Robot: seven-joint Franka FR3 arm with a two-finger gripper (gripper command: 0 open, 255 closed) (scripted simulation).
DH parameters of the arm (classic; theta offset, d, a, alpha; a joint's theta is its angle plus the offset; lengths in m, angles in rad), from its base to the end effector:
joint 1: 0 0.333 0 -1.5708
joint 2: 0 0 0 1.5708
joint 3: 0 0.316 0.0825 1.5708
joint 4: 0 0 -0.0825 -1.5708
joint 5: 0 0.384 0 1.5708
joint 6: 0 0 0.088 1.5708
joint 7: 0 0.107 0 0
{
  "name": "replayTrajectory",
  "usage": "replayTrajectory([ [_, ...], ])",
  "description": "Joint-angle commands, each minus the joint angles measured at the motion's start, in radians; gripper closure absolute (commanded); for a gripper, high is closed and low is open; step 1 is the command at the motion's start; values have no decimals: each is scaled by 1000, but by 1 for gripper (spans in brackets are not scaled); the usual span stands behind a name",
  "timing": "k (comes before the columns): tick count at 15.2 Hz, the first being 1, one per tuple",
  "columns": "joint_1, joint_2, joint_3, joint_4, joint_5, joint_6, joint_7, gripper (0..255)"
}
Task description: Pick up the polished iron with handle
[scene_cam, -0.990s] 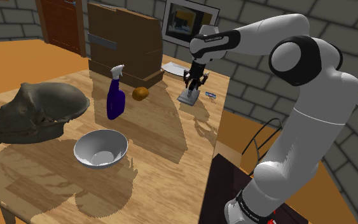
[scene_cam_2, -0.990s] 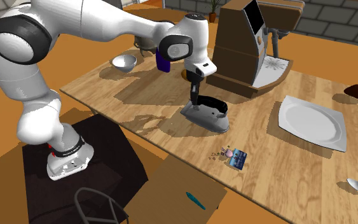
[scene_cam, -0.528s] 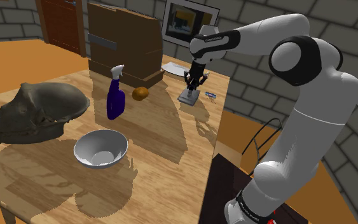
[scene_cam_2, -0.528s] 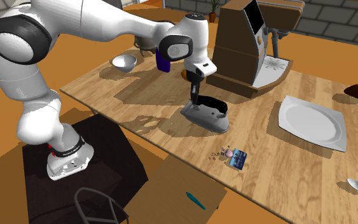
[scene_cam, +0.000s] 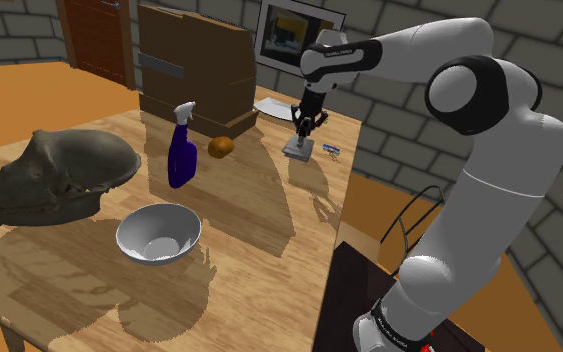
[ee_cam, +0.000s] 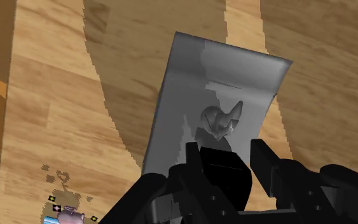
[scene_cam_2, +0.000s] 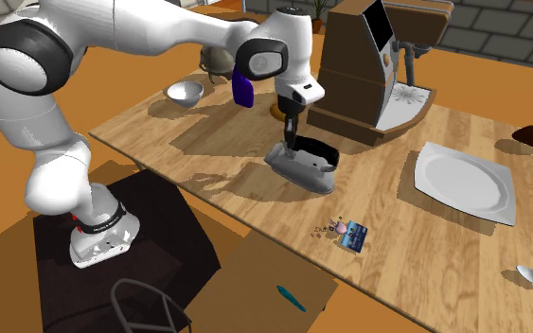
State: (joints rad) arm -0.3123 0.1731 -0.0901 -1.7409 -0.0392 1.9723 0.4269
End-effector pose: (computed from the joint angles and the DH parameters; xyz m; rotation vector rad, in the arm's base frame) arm 0.5698 -0.2419 0.4773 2.8371 -1.2217 0.0920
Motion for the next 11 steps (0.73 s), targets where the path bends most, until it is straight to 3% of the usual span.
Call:
replayTrajectory([
  [1, 0, -4, 0, 20, 0, -22, -2, 255],
  [11, 0, -12, 0, 119, 1, -129, -6, 255],
])
